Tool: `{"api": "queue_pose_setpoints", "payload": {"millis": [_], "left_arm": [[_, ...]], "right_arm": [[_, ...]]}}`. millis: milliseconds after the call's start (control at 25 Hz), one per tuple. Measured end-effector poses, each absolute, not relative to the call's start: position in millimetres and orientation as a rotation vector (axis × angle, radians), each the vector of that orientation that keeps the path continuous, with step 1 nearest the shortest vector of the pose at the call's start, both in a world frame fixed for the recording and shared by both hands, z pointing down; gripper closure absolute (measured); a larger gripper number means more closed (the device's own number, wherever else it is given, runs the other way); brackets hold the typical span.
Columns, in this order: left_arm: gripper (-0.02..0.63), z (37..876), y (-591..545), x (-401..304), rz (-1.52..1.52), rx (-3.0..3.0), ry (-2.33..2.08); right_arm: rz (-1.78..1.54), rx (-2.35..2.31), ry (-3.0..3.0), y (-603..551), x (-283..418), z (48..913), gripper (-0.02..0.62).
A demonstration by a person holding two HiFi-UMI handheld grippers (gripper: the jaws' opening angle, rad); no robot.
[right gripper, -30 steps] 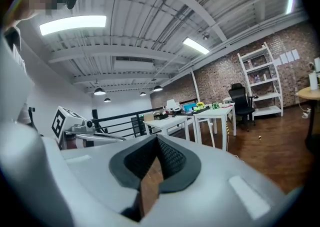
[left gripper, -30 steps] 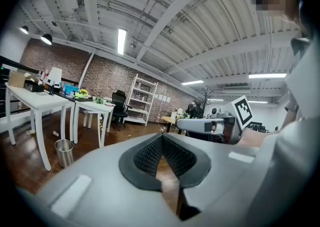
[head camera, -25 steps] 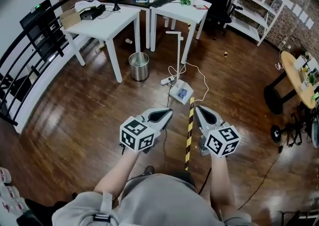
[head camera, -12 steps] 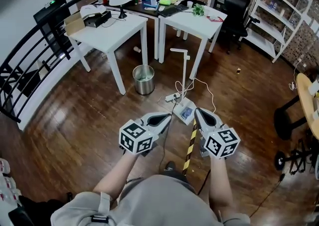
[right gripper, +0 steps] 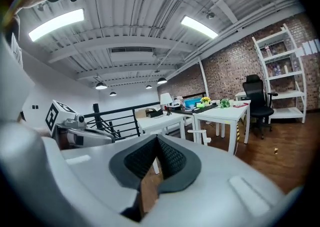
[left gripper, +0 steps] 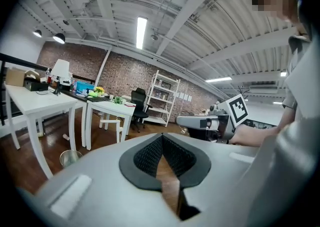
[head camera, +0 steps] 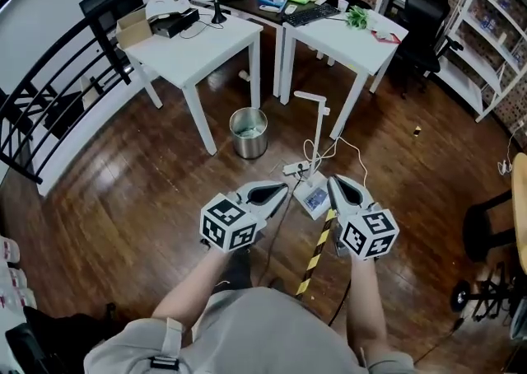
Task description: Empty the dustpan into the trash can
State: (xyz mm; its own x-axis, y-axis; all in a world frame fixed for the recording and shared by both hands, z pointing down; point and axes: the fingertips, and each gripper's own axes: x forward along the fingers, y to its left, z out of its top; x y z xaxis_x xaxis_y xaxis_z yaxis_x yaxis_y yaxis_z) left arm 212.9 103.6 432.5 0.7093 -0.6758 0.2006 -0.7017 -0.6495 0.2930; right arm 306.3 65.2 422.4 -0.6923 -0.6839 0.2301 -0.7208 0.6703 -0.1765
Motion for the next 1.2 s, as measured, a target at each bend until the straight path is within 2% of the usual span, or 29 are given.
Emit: {"api": "queue_pose_setpoints", "payload": {"millis": [480, 800, 1000, 1120, 1200], "left_arm": [[0.600, 455, -42, 186, 0.090, 2.586, -0.841], [0.600, 487, -95, 168, 0.132, 2.552, -0.791], [0.600, 504, -117, 181, 0.166, 2.526, -0.809], [0.600, 518, -127, 192, 0.194, 2.469, -0.862], [0.600, 525, -135, 202, 0.209, 2.436, -0.889]], "right_arm": [[0.348, 1.339, -2.510, -67, 288, 435, 0.594], [0.446, 1.342, -2.404, -116, 283, 486, 0.591], [0.493, 1.286, -2.406, -161, 301, 524, 0.520], [0.529, 1.188, -2.411, -198, 309, 558, 0.400], [0.535, 1.124, -2.405, -228, 312, 580, 0.347]]}}
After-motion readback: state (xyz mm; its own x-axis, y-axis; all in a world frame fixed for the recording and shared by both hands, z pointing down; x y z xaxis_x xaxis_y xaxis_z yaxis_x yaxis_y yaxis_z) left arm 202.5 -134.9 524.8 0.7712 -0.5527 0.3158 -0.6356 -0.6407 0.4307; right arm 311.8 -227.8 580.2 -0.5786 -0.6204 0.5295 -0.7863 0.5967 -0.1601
